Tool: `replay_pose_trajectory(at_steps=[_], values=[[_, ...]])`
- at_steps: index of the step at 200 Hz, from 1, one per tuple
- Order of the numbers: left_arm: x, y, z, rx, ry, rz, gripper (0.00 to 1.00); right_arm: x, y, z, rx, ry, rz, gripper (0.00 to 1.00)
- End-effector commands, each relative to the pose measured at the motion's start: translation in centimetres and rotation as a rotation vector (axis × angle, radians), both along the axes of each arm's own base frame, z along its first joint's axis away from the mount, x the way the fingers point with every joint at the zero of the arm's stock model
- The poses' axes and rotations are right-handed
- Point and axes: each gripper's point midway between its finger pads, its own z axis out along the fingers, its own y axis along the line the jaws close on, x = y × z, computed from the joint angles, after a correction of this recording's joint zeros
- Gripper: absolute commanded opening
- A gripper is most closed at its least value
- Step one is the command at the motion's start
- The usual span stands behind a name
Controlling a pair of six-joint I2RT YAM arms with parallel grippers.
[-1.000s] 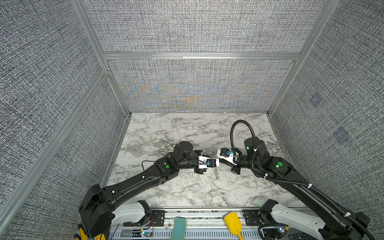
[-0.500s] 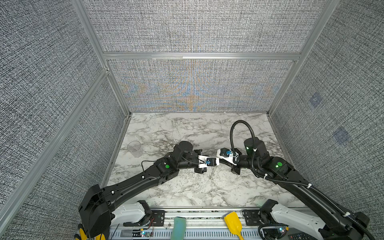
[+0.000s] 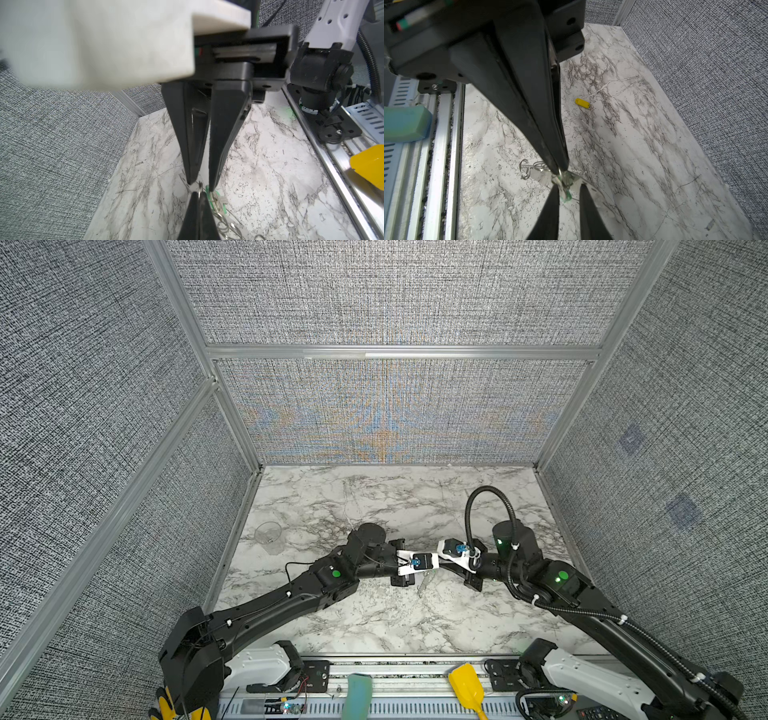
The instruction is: Remove the keys from the keyring
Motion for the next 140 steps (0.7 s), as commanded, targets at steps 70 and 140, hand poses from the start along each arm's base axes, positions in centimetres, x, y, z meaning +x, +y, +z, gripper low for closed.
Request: replay_pose_trajectory(at_steps=[70,140], values=[[-0.1,0.0,3.7,-0.242,0.122,-0.028,0.0,0.6,-0.9,-0.2,0.075,-0.08,-0.083,0.35],[0.0,0.2,4.3,-0.303,0.147,-0.026,0.0,0.1,1.0,0.1,0.153,-0.034,-0.001,0.35]])
